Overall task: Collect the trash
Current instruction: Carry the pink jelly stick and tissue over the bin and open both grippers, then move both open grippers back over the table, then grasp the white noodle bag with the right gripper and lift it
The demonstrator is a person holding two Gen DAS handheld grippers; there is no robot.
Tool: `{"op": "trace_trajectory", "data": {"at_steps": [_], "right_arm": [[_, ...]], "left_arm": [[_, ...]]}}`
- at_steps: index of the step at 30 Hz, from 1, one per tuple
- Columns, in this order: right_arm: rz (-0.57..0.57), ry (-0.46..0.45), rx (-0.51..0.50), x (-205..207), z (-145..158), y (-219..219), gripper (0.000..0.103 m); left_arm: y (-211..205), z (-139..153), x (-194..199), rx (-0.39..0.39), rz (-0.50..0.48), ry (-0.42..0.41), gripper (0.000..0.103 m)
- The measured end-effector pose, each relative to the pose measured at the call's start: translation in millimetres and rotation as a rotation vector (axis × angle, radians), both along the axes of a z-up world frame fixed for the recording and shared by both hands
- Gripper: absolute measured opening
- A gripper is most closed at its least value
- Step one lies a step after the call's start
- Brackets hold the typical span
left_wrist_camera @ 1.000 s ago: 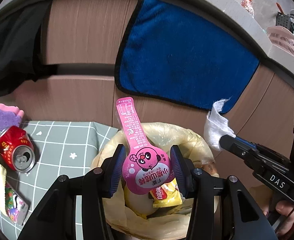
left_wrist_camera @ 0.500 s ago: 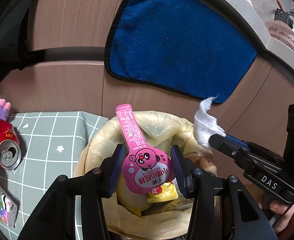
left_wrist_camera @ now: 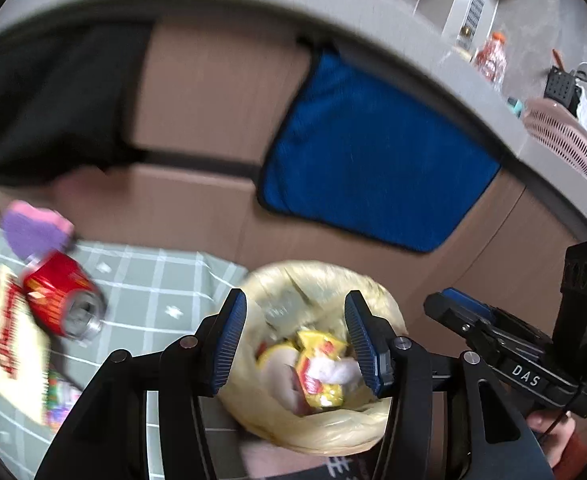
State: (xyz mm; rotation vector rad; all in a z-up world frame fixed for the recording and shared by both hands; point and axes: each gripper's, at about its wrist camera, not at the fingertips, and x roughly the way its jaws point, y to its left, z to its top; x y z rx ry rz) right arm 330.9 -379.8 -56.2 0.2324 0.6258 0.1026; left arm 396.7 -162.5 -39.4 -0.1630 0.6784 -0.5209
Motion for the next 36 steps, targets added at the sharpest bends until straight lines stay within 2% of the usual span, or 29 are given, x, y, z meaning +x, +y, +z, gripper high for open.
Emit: {"op": "trace_trajectory", "data": {"at_steps": [3,5,9,14,18,21,25,31,36], "right_arm": [[0.021,-0.036,-0.017,-7,21,18,0.048],[0.037,-0.060,-0.028,-10,34,32,0.048],[0.083,-0.116,-0.032,-15,61,61,0.048],[0.148,-0.174,-0.032,-8,89,111,0.053],[0.200,-0.170,-0.016,7,92,147,0.053],[0.238,-0.148,-0.017,24,82,177,0.053],[0.310,-0.088,-0.034,53,54,215,0.053],[0.379,0.003,-0.083,95,4,247,0.053],[0.444,0.096,-0.043,111,-28,256,0.053]], "left_arm": [[22,21,-17,0.063,0.050,-0.067,0.052],[42,35,-27,0.075,0.072,-0.096,0.052],[88,68,-43,0.046,0.126,-0.144,0.052],[171,106,-63,-0.044,0.249,-0.210,0.052],[223,113,-69,-0.046,0.337,-0.226,0.052],[260,99,-61,-0.051,0.395,-0.190,0.052],[291,64,-39,-0.077,0.410,-0.099,0.052],[296,3,11,-0.037,0.330,0.037,0.052],[295,-39,17,-0.063,0.354,0.136,0.052]]}}
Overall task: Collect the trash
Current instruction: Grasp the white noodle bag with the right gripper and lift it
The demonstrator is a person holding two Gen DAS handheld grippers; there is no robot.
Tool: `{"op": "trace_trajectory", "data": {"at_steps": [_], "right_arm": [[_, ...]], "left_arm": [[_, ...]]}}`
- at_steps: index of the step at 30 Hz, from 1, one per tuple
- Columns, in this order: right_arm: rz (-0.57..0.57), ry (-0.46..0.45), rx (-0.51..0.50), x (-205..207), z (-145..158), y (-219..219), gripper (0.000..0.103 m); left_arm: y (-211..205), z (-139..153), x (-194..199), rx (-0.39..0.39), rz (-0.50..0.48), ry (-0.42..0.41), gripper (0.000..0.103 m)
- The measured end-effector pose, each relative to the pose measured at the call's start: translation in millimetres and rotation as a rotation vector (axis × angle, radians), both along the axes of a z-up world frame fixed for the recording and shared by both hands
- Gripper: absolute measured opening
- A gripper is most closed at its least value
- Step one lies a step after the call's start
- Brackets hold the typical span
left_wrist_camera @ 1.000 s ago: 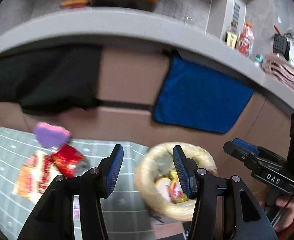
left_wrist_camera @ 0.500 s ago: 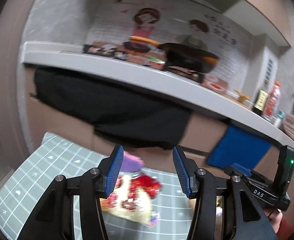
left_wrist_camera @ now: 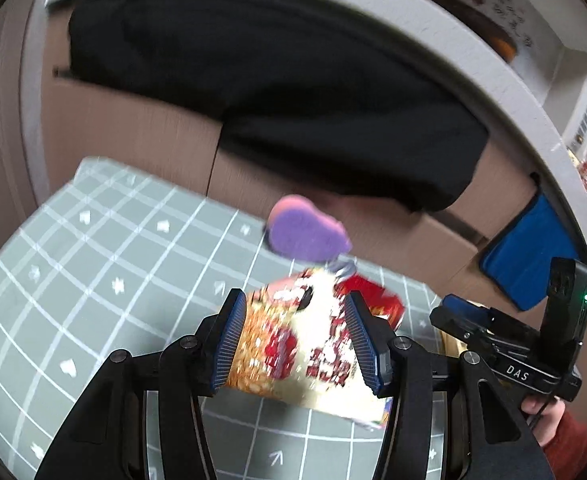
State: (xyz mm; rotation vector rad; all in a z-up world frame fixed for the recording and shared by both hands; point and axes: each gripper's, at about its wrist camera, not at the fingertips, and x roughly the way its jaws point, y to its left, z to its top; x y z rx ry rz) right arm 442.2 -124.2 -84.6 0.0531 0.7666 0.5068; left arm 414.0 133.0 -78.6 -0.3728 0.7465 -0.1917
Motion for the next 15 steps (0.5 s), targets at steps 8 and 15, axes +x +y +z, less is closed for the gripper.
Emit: {"op": "trace_trajectory", "data": {"at_steps": [8,15], "right_arm": [[0.153,0.011,-0.026,-6,-28,51,0.053],[0.178,0.085,-0.086,33,-44,95,0.054]], "left_arm": [[15,-19,-42,0.022,0.052,0.037,0.052],[33,-16,-72,0.013,0.098,0.046,0.052]]}}
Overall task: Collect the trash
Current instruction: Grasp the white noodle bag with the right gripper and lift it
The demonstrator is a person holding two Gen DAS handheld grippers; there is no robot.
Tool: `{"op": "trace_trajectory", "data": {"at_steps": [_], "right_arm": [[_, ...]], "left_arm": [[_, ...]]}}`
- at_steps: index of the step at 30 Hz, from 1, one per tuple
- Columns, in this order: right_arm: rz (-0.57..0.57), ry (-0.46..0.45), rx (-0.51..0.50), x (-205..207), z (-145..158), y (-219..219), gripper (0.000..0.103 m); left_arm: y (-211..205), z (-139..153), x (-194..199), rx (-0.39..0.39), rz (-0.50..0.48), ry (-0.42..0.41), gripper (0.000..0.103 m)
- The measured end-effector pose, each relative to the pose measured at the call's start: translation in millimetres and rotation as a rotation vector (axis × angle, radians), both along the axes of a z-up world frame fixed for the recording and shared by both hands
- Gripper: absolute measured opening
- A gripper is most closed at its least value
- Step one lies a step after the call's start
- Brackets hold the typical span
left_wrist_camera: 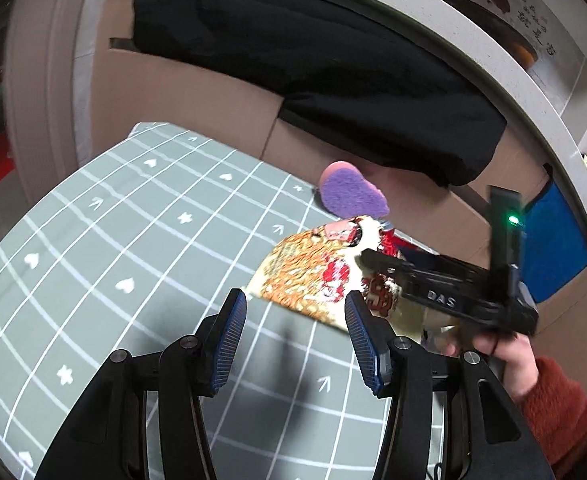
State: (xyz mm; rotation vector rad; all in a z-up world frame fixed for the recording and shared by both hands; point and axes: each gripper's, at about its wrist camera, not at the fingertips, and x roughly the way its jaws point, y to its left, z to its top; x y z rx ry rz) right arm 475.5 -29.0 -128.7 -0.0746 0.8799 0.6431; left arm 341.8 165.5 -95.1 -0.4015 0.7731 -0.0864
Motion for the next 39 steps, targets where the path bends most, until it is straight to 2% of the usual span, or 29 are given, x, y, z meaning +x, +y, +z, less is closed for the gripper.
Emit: {"op": "trace_trajectory", "data": {"at_steps": [2,3,4,7,12,16,19,23,26,31,35,38,39], "right_arm": [[0.037,0.007,-0.026,-3,-4,8,0.046],[0.071,0.015,-0.041,-8,-5,11,0.031],[0.083,0.018,-0.051,-12,-5,14,0.023],[0.108,-0.002,-0.045,-33,5,6,0.013],[0.047,-0.085,0.012,-59,46,-34,0.009],[-0.084,-0.153,0.070,-61,77,-92,0.008],[-0.153,-0.166,0.091,-60,86,-124,0.008],[-0.220,-0.154,0.102,-63,80,-163,0.008],[-0.234,-0.155,0.074,-70,68,-173,0.008],[-0.226,-0.209,0.013,-84,53,-167,0.009],[-0.177,-0.193,0.053,-95,43,-160,0.009],[-0.115,-0.173,0.063,-103,34,-141,0.016],[-0.092,-0.165,0.065,-105,31,-135,0.023]], "left_arm": [[5,-1,-6,-0.001,0.016,0.006,0.052],[6,-2,-7,0.001,0.020,0.008,0.052],[6,-3,-8,0.002,0.024,0.011,0.052],[4,-8,-7,-0.016,0.025,0.024,0.052],[-18,-14,-2,-0.046,-0.015,0.045,0.052],[-45,-17,5,-0.054,-0.067,0.067,0.052],[-66,-22,13,-0.060,-0.103,0.094,0.052],[-90,-29,23,-0.068,-0.118,0.128,0.052],[-103,-29,29,-0.055,-0.115,0.130,0.052],[-107,-21,36,-0.019,-0.102,0.107,0.052],[-96,-18,37,-0.028,-0.085,0.092,0.052],[-88,-19,34,-0.033,-0.078,0.093,0.052],[-85,-20,33,-0.033,-0.077,0.095,0.052]]}}
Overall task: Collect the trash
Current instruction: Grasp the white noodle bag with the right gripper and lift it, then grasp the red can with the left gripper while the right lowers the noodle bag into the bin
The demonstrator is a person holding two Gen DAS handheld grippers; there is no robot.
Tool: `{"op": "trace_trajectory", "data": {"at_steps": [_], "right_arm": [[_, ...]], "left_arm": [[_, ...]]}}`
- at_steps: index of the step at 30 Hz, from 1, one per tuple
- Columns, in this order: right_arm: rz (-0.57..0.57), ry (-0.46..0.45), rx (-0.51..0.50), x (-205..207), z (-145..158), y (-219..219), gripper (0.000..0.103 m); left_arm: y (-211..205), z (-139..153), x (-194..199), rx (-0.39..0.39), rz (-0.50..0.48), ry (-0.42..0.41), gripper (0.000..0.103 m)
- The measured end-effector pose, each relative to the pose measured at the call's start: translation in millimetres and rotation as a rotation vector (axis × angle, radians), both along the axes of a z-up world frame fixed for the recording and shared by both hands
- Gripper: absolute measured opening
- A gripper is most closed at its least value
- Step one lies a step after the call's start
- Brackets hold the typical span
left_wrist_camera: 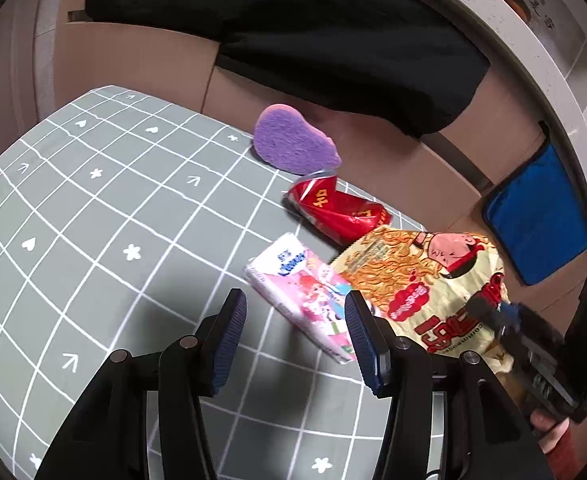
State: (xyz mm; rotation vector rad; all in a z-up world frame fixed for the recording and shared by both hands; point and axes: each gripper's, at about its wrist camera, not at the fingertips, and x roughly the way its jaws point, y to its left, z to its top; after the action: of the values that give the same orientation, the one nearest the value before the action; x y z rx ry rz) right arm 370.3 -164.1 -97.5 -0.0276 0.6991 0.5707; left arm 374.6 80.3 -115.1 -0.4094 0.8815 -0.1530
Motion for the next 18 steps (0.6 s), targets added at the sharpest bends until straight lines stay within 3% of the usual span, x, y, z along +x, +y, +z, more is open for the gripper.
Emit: {"op": "trace_trajectory", "data": {"at_steps": [1,3,7,10,11,13,18], "right_arm": [[0.024,0.010,0.001,-2,-4,6,0.034],[0.066,0.044,0.002,-4,-12,20,0.042],[0.114,0.054,-0.003,2,-25,38,0.042],[0.086,0.089,-0.013,13,-29,40,0.042],[0.070,0.109,-0.018,18,-30,38,0.040],[0.037,0.129,-0.026,22,-29,31,0.013],[-0.015,0.099,0.010,20,-22,4,0.007]], "left_arm": [[3,-1,-1,-0.001,0.001,0.001,0.052],[9,-2,-4,-0.006,0.007,0.000,0.052],[18,-5,-7,-0.019,0.020,0.002,0.052],[19,-5,-8,-0.016,0.013,-0.008,0.052],[19,-5,-7,-0.015,0.006,-0.013,0.052],[15,-5,-2,-0.016,-0.006,-0.026,0.052],[-2,-1,31,-0.018,-0.059,-0.058,0.052]]}}
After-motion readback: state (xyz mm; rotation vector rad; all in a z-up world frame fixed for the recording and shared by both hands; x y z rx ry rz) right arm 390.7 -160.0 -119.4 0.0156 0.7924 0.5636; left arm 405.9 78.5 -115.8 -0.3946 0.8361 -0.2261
